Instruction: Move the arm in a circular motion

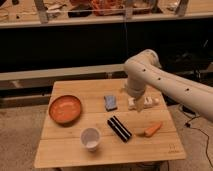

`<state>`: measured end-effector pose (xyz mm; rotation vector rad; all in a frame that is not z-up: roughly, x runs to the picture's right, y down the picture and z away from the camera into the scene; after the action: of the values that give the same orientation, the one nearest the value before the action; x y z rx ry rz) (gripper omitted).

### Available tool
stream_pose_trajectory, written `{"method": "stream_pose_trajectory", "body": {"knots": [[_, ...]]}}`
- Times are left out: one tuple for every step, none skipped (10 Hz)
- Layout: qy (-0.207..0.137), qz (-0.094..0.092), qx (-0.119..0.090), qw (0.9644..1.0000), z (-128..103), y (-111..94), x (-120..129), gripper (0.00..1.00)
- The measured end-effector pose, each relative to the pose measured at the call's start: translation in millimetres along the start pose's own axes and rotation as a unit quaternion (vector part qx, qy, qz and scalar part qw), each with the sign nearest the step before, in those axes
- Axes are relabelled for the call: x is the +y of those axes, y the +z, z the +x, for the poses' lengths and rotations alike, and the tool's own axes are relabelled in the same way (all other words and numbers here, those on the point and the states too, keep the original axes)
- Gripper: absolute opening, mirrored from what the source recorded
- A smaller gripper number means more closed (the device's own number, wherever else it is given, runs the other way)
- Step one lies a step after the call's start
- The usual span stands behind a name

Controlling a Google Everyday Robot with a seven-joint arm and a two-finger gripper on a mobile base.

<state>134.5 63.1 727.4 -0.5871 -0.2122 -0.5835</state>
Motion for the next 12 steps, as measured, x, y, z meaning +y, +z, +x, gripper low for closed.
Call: {"method": "stream_pose_trajectory", "body": {"knots": [[-0.002, 0.006, 0.002, 1.0000, 10.5, -2.1, -10.4, 0.80], [-0.005, 0.009, 0.005, 0.9999, 21.0, -3.8, -23.0, 0.80], [-0.009, 0.013, 0.009, 0.9998, 31.7, -4.4, -37.2, 0.80], [-0.005, 0.019, 0.007, 0.9998, 42.4, -3.7, -46.6, 0.80], [0.003, 0.020, 0.007, 0.9998, 54.6, -1.6, -46.4, 0.80], [0.021, 0.019, -0.001, 0.9996, 68.8, 2.9, -40.0, 0.80], [0.042, 0.019, -0.010, 0.9989, 82.2, 9.6, -28.9, 0.80], [0.060, 0.017, -0.019, 0.9979, 93.0, 17.6, -17.9, 0.80], [0.094, 0.012, -0.032, 0.9950, 110.8, 32.7, 3.8, 0.80], [0.118, 0.009, -0.039, 0.9923, 120.9, 42.1, 18.5, 0.80], [0.150, 0.003, -0.048, 0.9876, 130.8, 55.6, 42.1, 0.80], [0.166, -0.002, -0.047, 0.9851, 136.9, 64.2, 62.8, 0.80]]}}
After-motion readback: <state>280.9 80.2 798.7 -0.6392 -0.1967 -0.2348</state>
